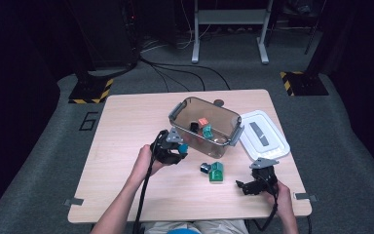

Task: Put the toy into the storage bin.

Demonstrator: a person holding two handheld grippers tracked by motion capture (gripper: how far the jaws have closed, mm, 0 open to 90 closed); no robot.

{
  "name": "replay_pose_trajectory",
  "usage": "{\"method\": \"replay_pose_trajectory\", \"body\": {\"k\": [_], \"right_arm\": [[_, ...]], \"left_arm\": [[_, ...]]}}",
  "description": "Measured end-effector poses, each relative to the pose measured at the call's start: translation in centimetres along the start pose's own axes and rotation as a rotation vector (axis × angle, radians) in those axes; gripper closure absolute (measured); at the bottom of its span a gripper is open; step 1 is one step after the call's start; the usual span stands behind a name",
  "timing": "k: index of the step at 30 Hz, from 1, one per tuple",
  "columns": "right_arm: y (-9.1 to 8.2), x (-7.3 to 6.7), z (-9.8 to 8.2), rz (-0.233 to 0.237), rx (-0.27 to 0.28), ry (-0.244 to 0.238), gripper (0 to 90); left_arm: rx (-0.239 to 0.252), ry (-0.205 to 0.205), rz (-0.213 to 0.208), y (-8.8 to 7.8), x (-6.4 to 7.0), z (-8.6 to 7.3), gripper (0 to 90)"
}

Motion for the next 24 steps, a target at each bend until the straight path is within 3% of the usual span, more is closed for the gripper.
{"method": "replay_pose_trajectory", "body": {"k": [17,24], "right_arm": [[0.0,0.0,0.0,0.0,0.0,0.0,0.0],[0.0,0.0,0.0,0.0,0.0,0.0,0.0]], "left_arm": [[0.003,0.03,0.049,-2.3,-2.4,2.6,58.5],[0.007,0.024,0.061,-2.9,-3.6,4.0,58.5]]}}
Point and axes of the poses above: each handheld gripper's, and its own axes: y roughly forward along the jaws, z roughly out of its top, x roughly to its right, the point moved 3 cm from there along y, roughly forward along the jaws, and after that the axes turned 4 degrees about y, right-handed, at the moved point
